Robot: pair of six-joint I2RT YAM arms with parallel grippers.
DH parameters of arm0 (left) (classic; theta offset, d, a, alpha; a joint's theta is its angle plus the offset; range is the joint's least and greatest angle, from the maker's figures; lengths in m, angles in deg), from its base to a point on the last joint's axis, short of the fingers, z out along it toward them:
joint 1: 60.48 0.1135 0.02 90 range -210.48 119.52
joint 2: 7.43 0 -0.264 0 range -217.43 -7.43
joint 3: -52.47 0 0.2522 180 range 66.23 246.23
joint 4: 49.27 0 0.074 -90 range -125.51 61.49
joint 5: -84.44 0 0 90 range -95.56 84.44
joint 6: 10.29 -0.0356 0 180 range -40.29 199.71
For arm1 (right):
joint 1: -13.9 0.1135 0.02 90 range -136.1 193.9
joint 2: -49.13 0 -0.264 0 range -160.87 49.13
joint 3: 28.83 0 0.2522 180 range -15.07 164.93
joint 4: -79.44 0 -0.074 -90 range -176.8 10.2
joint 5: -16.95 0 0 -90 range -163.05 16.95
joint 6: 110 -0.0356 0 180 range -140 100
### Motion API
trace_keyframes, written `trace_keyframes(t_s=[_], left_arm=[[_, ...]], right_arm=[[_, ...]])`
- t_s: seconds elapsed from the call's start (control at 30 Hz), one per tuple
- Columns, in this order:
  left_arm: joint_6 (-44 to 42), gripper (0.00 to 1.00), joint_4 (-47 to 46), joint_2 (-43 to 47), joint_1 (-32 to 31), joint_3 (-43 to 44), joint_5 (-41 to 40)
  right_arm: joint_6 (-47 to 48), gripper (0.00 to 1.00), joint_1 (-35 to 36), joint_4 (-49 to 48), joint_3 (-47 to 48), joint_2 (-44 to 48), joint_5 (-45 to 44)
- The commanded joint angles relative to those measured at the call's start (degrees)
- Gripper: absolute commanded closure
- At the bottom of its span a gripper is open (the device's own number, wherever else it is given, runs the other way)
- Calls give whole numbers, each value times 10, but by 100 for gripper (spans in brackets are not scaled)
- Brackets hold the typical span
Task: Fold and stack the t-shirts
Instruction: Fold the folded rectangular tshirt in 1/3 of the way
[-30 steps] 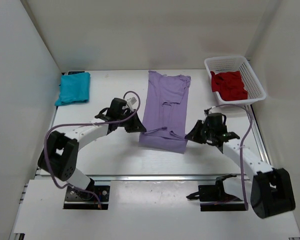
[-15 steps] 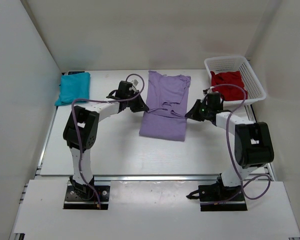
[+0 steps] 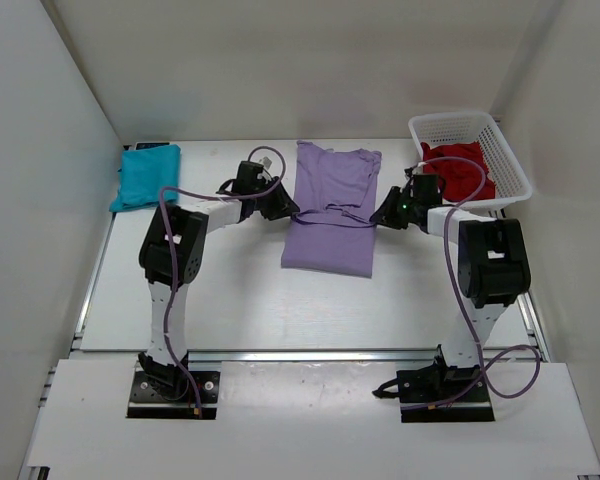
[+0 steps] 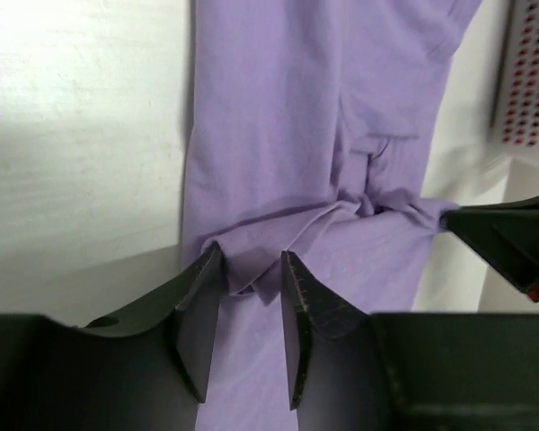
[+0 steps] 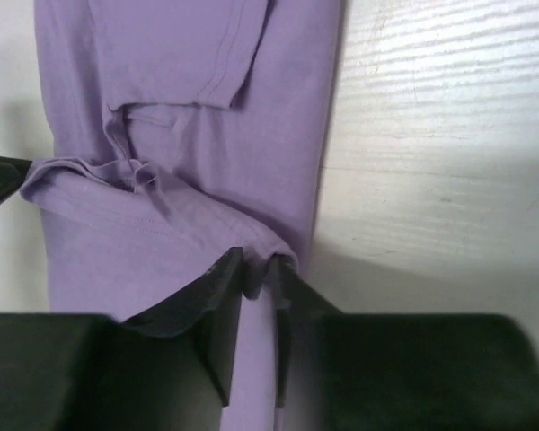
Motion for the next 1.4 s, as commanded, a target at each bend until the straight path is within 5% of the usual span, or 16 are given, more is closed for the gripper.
trace_keyframes(t_s=[0.0,0.23,0.37,0.73,1.1,1.37], left_arm=[[25,55,-79,65,21,-34,7],[9,59,-78,190,-13,-107,-57],[49,61,-150,217,-62,-217,-45],[68,65,-230,185,-91,-349,-32],[57,67,-252,255,-112,-505,-46],[47,66,-230,304,-125,-506,-30]], right_arm=[[13,81,-3,-12,29,15,-2],[30,67,25,38,17,113,-68],[44,100,89,38,-13,123,-118],[64,100,184,19,45,5,-86],[34,100,191,-67,30,-53,-125],[-3,100,144,-63,183,-111,-102]])
